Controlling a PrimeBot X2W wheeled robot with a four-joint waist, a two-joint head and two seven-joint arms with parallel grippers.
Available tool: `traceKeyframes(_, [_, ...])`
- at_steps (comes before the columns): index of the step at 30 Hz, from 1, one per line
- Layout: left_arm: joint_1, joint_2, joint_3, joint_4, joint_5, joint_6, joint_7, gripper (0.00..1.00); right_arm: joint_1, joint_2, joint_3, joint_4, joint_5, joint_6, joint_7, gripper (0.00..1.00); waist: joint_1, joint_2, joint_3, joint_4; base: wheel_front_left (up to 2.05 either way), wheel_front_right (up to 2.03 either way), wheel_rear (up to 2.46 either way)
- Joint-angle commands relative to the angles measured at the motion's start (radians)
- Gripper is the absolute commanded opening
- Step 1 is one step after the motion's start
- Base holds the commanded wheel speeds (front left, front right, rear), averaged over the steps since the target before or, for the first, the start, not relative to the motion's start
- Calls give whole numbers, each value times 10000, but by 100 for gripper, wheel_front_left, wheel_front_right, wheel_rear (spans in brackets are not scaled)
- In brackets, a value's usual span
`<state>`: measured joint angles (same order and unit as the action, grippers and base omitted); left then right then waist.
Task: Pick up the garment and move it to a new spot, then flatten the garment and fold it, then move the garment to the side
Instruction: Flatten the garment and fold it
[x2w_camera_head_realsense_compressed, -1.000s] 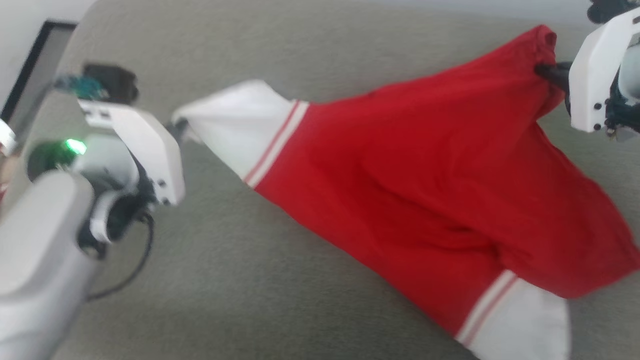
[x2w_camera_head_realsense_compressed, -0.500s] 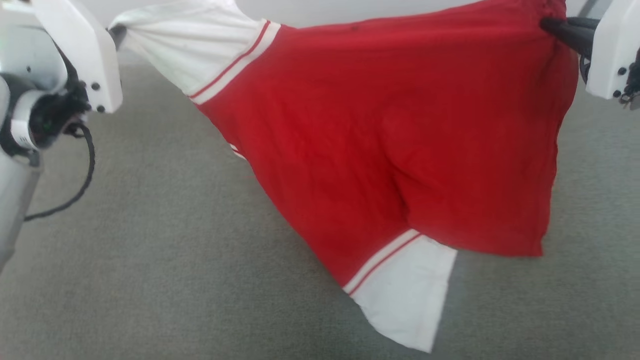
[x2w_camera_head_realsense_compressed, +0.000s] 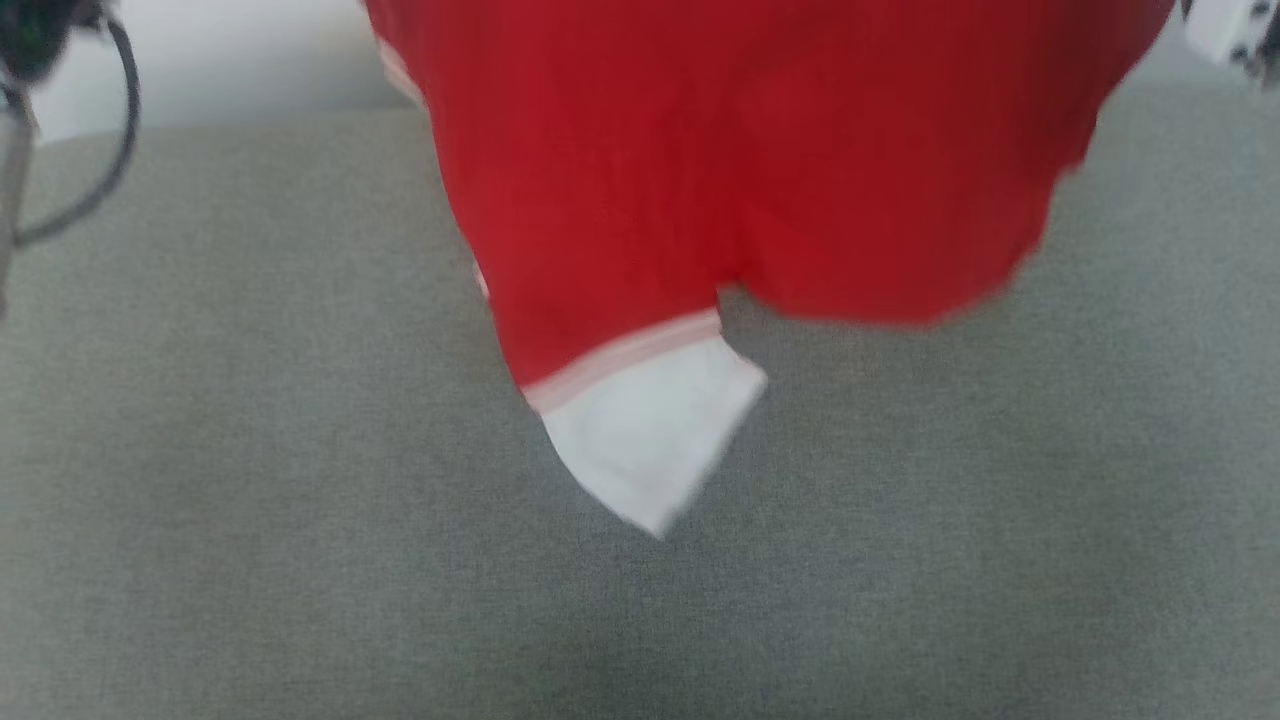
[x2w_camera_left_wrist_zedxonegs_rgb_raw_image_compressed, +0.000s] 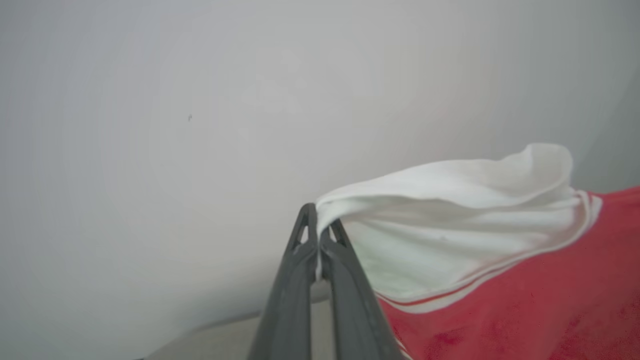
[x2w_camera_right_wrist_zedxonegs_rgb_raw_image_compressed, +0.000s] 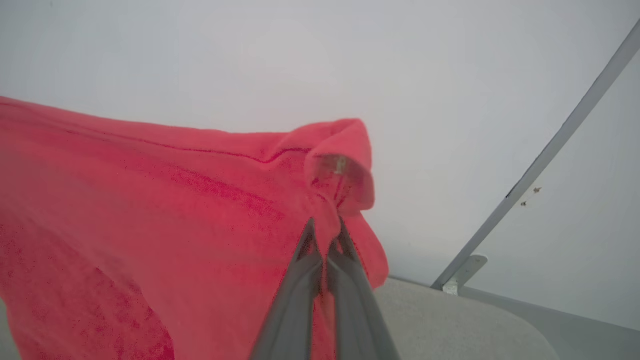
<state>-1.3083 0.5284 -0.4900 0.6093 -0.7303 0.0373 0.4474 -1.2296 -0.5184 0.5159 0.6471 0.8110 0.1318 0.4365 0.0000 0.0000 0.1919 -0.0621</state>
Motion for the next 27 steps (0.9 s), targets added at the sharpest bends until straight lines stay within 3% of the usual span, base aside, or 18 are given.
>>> traceKeyframes(1, [-401, -4, 15, 224, 248, -45, -430, 0, -287, 138, -105, 255, -231, -22, -338, 0, 0, 0, 262, -38, 0, 0, 0])
traceKeyframes(10, [-3211, -541, -77, 2113, 1718, -222, -4703, 0, -2298, 1151, -706, 2445, -2601, -22, -4032, 0, 0, 0, 1198, -5, 0, 0, 0])
traceKeyframes(14, [-3650, -732, -268, 2768, 2032, -613, -6096, 0, -2412, 1519, -604, 3227, -2966, -22, -4624, 0, 0, 0, 1364, 141, 0, 0, 0])
traceKeyframes(17, [-3277, -860, -592, 3329, 1979, -1203, -6135, 0, -2033, 1709, -250, 3636, -2780, -22, -4138, 0, 0, 0, 1384, 302, 0, 0, 0])
traceKeyframes(20, [-2785, -846, -1012, 3743, 1908, -1516, -5722, 0, -1420, 1722, 248, 3591, -2308, -22, -3567, 0, 0, 0, 1380, 476, 0, 0, 0])
traceKeyframes(24, [-1804, -744, -1541, 3989, 1439, -1666, -4668, 0, -441, 1428, 966, 3037, -1439, -22, -2911, 0, 0, 0, 1345, 701, 0, 0, 0])
traceKeyframes(27, [-770, -590, -2096, 3403, 713, -1668, -3784, 0, 288, 1118, 1503, 2432, -750, -20, -2508, 0, 0, 0, 1284, 834, 0, 0, 0])
